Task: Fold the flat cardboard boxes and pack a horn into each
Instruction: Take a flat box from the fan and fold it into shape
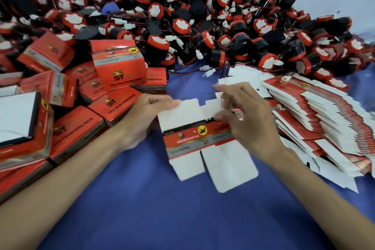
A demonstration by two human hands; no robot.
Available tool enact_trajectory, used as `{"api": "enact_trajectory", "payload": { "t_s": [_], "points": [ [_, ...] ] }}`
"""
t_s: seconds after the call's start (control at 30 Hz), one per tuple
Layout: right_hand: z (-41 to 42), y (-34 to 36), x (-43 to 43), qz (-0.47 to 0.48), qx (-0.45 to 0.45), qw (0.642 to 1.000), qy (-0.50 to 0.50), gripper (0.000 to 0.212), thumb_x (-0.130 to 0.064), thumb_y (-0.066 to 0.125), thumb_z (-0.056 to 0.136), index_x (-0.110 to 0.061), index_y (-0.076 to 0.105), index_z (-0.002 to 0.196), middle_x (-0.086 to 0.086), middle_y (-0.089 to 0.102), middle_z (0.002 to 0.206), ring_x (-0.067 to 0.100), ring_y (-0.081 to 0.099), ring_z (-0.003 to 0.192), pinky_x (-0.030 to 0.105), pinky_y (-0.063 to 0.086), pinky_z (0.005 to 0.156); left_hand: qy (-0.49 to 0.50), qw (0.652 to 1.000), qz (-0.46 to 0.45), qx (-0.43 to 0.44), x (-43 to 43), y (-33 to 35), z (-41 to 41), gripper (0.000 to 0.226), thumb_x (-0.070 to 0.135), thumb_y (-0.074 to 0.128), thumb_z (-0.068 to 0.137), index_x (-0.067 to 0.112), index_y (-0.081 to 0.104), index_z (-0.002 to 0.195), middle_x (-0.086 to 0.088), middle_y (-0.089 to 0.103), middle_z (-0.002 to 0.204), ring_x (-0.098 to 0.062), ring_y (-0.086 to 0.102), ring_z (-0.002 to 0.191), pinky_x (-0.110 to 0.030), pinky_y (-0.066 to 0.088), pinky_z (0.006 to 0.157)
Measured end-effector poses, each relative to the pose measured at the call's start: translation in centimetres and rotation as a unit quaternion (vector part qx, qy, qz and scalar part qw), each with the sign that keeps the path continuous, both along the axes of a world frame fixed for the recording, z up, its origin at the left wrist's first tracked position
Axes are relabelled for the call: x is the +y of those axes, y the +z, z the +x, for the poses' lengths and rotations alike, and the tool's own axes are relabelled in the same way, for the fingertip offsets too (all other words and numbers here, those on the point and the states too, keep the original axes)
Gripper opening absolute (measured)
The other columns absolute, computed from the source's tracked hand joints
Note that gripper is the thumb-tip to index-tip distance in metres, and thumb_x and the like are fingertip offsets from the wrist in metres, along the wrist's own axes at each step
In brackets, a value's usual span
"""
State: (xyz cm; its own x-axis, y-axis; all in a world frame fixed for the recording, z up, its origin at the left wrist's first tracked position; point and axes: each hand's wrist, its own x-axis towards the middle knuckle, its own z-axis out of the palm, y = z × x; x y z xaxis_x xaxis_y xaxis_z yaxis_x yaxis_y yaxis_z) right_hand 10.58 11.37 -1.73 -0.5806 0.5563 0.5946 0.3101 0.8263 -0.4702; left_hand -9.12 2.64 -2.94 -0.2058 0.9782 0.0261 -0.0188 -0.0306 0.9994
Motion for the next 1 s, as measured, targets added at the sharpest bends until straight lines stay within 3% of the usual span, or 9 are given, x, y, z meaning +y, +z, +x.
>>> {"api": "enact_trajectory", "payload": {
  "t_s": [0.2, 0.33, 0.43, 0.53, 0.6, 0.67, 0.77, 0.87, 1.0],
  "points": [
    [0.2, 0.4, 0.3, -0.039, -0.037, 0.997, 0.063, 0.016, 0.008, 0.065, 0.081, -0.006, 0.061, 0.087, -0.002, 0.055, 0.086, 0.0, 0.05, 0.077, 0.004, 0.036, 0.071, -0.099, 0.983, -0.111, -0.105, -0.1, -0.2, 0.0, 0.014, 0.022, 0.067, 0.07, 0.018, 0.079, 0.076, -0.004, 0.074, 0.08, -0.013, 0.069, 0.07, -0.021, 0.054, 0.064],
    [-0.2, 0.3, -0.6, -0.146, -0.04, 0.98, 0.133, 0.017, -0.009, 0.047, 0.089, -0.026, 0.046, 0.092, -0.017, 0.06, 0.098, -0.001, 0.056, 0.092, 0.01, 0.042, 0.079, -0.105, 0.963, -0.118, -0.22, -0.6, 0.3, -0.2, 0.041, 0.052, 0.059, 0.076, 0.017, 0.08, 0.081, -0.005, 0.075, 0.089, -0.018, 0.072, 0.081, -0.026, 0.058, 0.068],
    [-0.4, 0.1, -1.1, -0.159, -0.011, 0.976, 0.151, 0.015, -0.01, 0.044, 0.09, -0.025, 0.044, 0.089, -0.011, 0.061, 0.092, 0.009, 0.058, 0.086, 0.015, 0.043, 0.074, -0.13, 0.936, -0.15, -0.292, -0.9, 0.6, -0.3, 0.056, 0.061, 0.063, 0.068, 0.01, 0.079, 0.085, -0.012, 0.074, 0.095, -0.023, 0.072, 0.085, -0.032, 0.059, 0.068],
    [-0.5, -0.1, -1.3, -0.104, 0.04, 0.983, 0.148, 0.01, -0.004, 0.043, 0.09, -0.013, 0.048, 0.091, -0.001, 0.056, 0.088, 0.013, 0.054, 0.078, 0.017, 0.04, 0.069, -0.16, 0.937, -0.16, -0.267, -1.1, 0.5, -0.2, 0.031, 0.036, 0.072, 0.067, 0.014, 0.079, 0.087, -0.01, 0.075, 0.091, -0.02, 0.072, 0.079, -0.03, 0.059, 0.067],
    [-0.5, -0.4, -1.5, -0.135, 0.067, 0.977, 0.151, 0.013, -0.007, 0.042, 0.092, -0.02, 0.044, 0.092, -0.002, 0.06, 0.086, 0.008, 0.06, 0.082, 0.018, 0.046, 0.071, -0.175, 0.931, -0.155, -0.28, -1.0, 0.3, -0.2, 0.037, 0.04, 0.056, 0.081, 0.014, 0.079, 0.093, -0.008, 0.074, 0.097, -0.02, 0.072, 0.086, -0.031, 0.058, 0.072],
    [-0.3, -0.6, -1.7, -0.177, 0.084, 0.968, 0.155, 0.011, -0.013, 0.041, 0.094, -0.024, 0.04, 0.093, 0.004, 0.063, 0.085, 0.016, 0.066, 0.089, 0.036, 0.053, 0.073, -0.198, 0.919, -0.147, -0.308, -0.9, 0.2, -0.2, 0.058, 0.056, 0.043, 0.085, 0.013, 0.074, 0.108, -0.01, 0.07, 0.113, -0.023, 0.068, 0.102, -0.034, 0.056, 0.082],
    [-0.2, -0.7, -1.6, -0.184, 0.112, 0.963, 0.161, 0.011, -0.015, 0.04, 0.096, -0.026, 0.04, 0.093, -0.002, 0.06, 0.075, 0.016, 0.06, 0.069, 0.038, 0.047, 0.057, -0.22, 0.916, -0.114, -0.316, -0.9, 0.4, 0.0, 0.056, 0.056, 0.038, 0.091, 0.021, 0.063, 0.126, -0.007, 0.066, 0.123, -0.024, 0.063, 0.112, -0.036, 0.054, 0.088],
    [-0.4, -0.7, -1.8, -0.254, 0.165, 0.931, 0.205, 0.012, -0.009, 0.039, 0.096, -0.02, 0.043, 0.093, -0.007, 0.058, 0.072, 0.018, 0.064, 0.072, 0.03, 0.052, 0.061, -0.171, 0.948, -0.093, -0.253, -0.9, 0.4, 0.4, 0.045, 0.051, 0.043, 0.088, 0.022, 0.075, 0.104, -0.004, 0.073, 0.103, -0.018, 0.069, 0.093, -0.03, 0.056, 0.079],
    [-0.8, -0.3, -1.8, -0.277, 0.232, 0.918, 0.167, 0.01, -0.013, 0.037, 0.097, -0.016, 0.043, 0.09, 0.004, 0.051, 0.066, 0.003, 0.054, 0.062, 0.018, 0.047, 0.059, -0.213, 0.945, -0.035, -0.247, -1.7, 1.0, 1.3, 0.075, 0.084, 0.019, 0.077, 0.039, 0.075, 0.096, 0.011, 0.073, 0.104, -0.009, 0.068, 0.1, -0.024, 0.055, 0.081]
  ]
}}
